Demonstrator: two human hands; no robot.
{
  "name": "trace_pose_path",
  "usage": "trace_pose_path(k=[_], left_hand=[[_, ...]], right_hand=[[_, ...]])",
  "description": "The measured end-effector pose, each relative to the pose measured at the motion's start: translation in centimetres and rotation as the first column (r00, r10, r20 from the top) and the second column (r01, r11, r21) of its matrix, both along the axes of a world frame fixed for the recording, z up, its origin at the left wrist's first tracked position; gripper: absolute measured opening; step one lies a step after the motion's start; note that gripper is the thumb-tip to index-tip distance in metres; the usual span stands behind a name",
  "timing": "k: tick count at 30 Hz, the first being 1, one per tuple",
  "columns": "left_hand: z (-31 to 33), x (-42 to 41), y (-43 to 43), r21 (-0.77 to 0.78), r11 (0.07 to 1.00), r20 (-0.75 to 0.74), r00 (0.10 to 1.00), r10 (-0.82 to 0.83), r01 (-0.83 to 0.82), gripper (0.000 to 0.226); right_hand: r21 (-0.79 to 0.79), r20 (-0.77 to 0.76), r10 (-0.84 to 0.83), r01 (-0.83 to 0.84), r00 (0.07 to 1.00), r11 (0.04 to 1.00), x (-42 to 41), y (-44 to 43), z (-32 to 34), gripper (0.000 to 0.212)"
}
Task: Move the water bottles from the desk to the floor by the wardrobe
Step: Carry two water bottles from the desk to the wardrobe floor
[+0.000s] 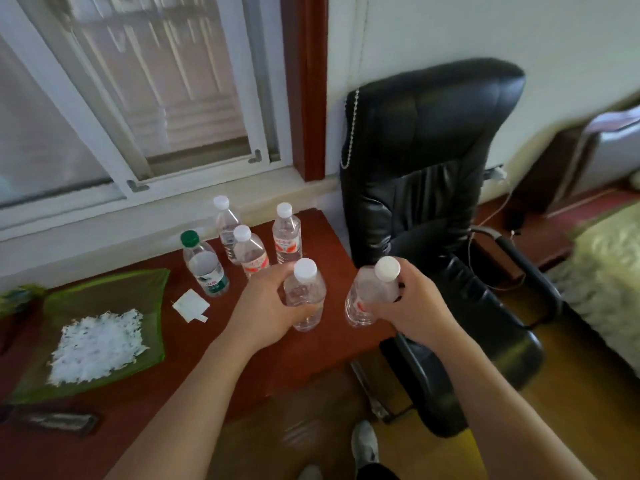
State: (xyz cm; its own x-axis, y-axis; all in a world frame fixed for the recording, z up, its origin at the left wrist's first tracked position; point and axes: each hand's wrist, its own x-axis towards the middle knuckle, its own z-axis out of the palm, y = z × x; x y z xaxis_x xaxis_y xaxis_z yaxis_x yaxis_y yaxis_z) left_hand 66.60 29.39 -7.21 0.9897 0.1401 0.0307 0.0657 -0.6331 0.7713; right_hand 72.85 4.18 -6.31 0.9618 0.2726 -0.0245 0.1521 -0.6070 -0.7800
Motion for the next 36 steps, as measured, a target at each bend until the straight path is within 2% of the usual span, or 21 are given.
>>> trace_pose_path(k=[6,12,20,26,31,36], left_hand=[[2.0,-0.3,-7.1,0.032,0.971,0.049,0.97,-0.238,0.237,0.062],[3.0,-0.5,-19.1,0.045,0.868,0.097,0.863,-0.496,0.494,0.066],[2.7,-6.1,-40.1,-0.04,0.68,0.084,0.681,-0.728,0.732,0.069],[2.3,-11.0,-53.5,-0.109,0.526,0.07,0.534,-0.842,0.844,0.073],[3.0,-13.5,-62.5,-0.109,0.392,0.068,0.4,-0.914,0.913,0.076],[3.4,-15.2,-71.5,-0.097,0.245,0.071,0.252,-0.965,0.965,0.076]], right_hand=[[-0.009,0.045,-0.227,0.227,0.973,0.974,-6.3,-7.0,1.4,0.069],[0.03,0.049,-0.441,0.44,0.896,0.898,-13.5,-18.8,2.6,0.066],[0.064,0.072,-0.675,0.672,0.735,0.738,-26.3,-36.6,2.3,0.073],[0.068,0.07,-0.796,0.793,0.601,0.605,-35.1,-47.1,2.1,0.067],[0.091,0.075,-0.885,0.881,0.459,0.465,-40.7,-53.1,2.8,0.065],[0.093,0.061,-0.958,0.954,0.279,0.284,-44.8,-58.3,3.3,0.063]])
